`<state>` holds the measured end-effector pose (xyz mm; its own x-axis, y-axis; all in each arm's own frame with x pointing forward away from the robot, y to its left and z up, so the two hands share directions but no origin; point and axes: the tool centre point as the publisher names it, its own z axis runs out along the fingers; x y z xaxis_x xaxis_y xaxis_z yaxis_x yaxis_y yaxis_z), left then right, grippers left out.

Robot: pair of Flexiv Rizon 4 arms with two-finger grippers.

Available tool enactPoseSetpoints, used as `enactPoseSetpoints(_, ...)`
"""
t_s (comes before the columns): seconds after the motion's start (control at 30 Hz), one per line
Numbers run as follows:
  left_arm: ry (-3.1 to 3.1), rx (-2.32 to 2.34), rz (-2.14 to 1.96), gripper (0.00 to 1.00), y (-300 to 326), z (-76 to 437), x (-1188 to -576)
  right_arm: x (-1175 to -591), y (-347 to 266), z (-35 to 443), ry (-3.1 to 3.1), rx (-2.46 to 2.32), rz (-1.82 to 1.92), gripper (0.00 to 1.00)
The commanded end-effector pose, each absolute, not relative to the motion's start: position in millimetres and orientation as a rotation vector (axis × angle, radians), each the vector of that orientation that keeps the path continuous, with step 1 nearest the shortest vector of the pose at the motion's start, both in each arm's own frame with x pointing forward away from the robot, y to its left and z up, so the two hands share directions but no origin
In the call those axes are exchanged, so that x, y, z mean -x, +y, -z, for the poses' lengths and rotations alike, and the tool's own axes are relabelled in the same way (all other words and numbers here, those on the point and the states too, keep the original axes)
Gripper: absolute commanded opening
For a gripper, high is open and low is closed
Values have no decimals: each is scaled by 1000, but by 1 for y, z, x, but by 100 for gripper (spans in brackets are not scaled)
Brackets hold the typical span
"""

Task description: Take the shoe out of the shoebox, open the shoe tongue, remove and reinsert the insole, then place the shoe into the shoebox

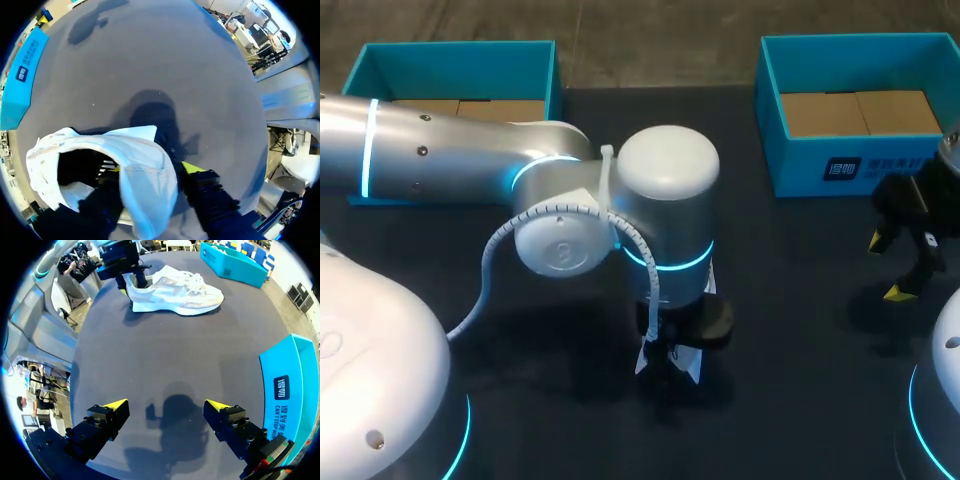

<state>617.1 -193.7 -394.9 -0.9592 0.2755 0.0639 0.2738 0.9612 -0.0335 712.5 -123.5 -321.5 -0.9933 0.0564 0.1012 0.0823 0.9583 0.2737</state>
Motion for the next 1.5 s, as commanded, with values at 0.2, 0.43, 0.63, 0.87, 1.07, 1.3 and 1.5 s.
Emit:
enactPoseSetpoints(0.2,-3039,420,-28,0,-191,397,-623,-712,-123,322,-3019,109,423,100)
enactPoseSetpoints(0.43,-3039,410,-31,0,-191,397,-625,-712,-123,322,-3019,109,423,100)
enactPoseSetpoints(0.63,-3043,403,-36,0,-191,393,-627,-712,-123,322,-3019,109,423,100)
enactPoseSetpoints(0.87,-3035,413,-60,0,-179,366,-636,-712,-123,322,-3019,109,423,100)
enactPoseSetpoints(1.07,-3031,433,-50,0,-166,336,-646,-712,-123,322,-3019,109,423,100)
enactPoseSetpoints(1.3,-3015,439,-48,0,-147,305,-661,-712,-123,322,-3019,109,423,100)
enactPoseSetpoints(1.5,-3037,418,-31,0,-127,273,-675,-712,-123,322,-3019,109,423,100)
